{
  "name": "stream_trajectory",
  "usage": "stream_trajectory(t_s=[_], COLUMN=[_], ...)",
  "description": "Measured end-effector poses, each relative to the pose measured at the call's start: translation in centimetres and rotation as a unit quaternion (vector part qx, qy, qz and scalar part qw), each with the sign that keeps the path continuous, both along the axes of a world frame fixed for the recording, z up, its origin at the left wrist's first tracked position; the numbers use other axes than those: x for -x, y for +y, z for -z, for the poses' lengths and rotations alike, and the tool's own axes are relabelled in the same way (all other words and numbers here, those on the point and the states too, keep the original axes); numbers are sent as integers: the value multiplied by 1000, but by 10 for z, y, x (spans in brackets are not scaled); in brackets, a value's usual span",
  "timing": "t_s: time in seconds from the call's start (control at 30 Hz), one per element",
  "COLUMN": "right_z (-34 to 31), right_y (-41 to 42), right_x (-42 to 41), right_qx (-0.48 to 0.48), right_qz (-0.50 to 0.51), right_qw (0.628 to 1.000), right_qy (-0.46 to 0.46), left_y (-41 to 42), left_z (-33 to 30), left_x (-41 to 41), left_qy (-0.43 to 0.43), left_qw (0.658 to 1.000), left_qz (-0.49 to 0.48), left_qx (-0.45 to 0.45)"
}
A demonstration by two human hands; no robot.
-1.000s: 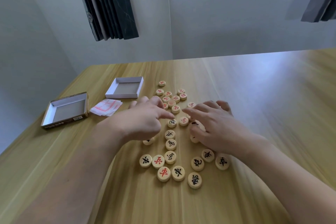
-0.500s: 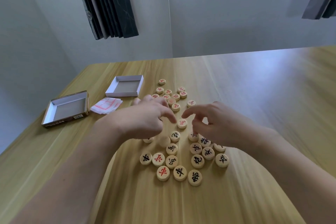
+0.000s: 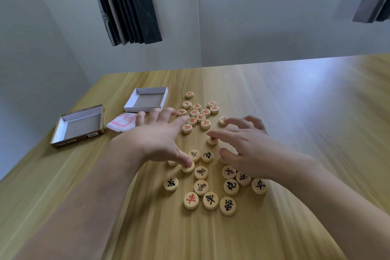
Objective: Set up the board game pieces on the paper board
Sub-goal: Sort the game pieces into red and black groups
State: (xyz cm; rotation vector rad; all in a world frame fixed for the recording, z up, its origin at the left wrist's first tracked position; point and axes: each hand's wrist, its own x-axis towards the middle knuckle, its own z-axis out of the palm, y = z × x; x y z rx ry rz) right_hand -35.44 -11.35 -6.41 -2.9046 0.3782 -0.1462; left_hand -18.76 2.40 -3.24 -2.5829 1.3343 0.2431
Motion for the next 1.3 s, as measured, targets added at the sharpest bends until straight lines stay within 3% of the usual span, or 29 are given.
stream_trajectory(t_s=[0.3, 0.63, 0.83, 1.07, 1.3], right_z=[4, 2, -11, -10, -1], right_y=[-2, 16, 8, 0, -8], right_x=[0, -4, 0, 0, -2], right_qx=[-33, 6, -51, -27, -35], right_qz=[21, -78, -141, -89, -11], right_qw=[999, 997, 987, 994, 999], right_qy=[8, -19, -65, -64, -24], left_y=[-9, -12, -12, 5, 1], left_z=[15, 24, 15, -21, -6], left_x=[-7, -7, -4, 13, 12], left_qy=[-52, -76, -59, 99, 101], left_qw=[995, 990, 989, 992, 984], left_qz=[-51, -76, -62, 33, 30], left_qx=[75, 94, 121, -74, -141])
